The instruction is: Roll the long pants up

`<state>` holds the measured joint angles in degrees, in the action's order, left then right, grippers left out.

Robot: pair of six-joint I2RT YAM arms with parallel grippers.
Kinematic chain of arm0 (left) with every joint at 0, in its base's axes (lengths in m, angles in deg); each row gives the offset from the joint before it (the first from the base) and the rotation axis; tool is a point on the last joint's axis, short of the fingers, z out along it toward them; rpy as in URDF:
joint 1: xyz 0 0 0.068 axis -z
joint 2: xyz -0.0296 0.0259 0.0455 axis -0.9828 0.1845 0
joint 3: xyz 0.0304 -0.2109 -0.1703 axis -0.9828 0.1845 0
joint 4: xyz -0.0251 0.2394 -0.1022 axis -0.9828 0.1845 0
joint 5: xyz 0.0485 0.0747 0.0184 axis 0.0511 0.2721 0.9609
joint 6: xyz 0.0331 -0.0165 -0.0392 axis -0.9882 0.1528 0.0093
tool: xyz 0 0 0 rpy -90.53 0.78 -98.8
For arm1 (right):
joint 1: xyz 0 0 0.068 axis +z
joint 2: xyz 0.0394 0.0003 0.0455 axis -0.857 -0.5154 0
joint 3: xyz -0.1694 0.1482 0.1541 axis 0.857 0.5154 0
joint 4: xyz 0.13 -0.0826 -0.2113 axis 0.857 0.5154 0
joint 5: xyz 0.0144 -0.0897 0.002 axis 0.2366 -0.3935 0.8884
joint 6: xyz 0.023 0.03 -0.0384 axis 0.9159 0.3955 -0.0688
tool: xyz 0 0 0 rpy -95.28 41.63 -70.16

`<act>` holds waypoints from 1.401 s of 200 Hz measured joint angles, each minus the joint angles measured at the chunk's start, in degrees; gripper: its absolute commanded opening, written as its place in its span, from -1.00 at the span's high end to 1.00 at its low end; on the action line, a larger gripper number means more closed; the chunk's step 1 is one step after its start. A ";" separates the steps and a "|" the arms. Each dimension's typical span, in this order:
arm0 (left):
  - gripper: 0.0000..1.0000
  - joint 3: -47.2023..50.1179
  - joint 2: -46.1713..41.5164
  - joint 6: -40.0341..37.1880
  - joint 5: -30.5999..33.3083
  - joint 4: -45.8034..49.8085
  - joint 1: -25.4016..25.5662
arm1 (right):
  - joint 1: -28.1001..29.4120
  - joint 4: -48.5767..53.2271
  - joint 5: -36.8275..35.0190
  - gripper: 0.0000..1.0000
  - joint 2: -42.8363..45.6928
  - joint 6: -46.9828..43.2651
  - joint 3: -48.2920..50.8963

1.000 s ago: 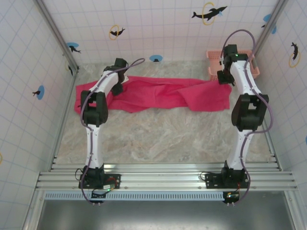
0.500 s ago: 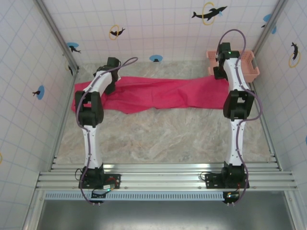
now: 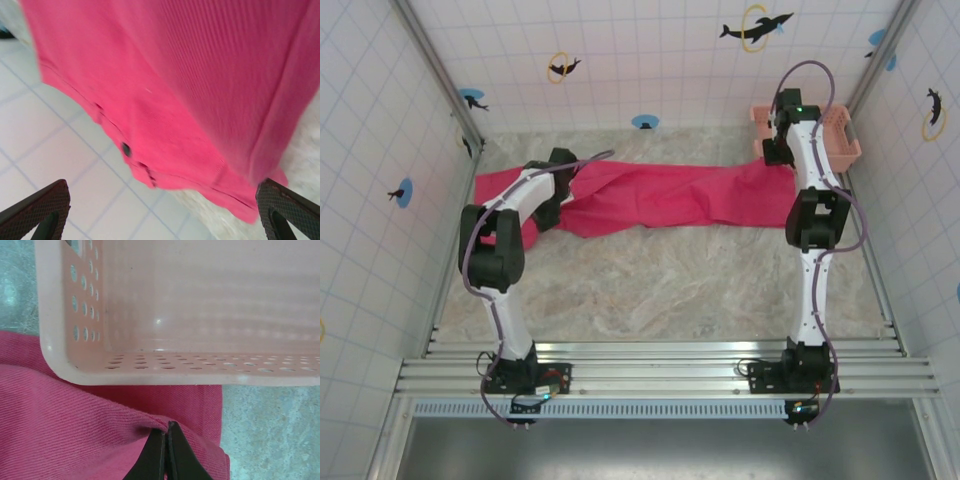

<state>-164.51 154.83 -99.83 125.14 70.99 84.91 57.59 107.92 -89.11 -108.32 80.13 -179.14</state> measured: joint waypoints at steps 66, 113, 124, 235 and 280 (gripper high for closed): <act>-0.85 0.35 4.11 16.74 5.84 14.91 -0.28 | -0.11 -0.04 2.49 1.00 0.00 1.53 0.00; -0.31 8.94 3.93 23.96 6.60 15.93 -0.35 | -0.35 -0.26 3.58 1.00 0.00 1.86 0.00; -0.24 10.38 4.02 25.44 7.39 15.72 -0.35 | -0.46 -0.28 4.02 1.00 0.00 1.88 0.00; 1.00 2.38 14.69 38.99 19.54 18.88 -3.26 | -1.53 -1.51 6.91 1.00 0.00 1.79 -0.02; 1.00 2.95 12.96 38.58 14.64 18.88 -5.20 | -1.53 -3.91 7.54 1.00 0.74 1.84 1.90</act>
<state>-161.56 167.79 -61.26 139.79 89.87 79.71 56.06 104.01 -81.57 -107.58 81.97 -177.24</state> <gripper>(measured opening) 0.041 0.050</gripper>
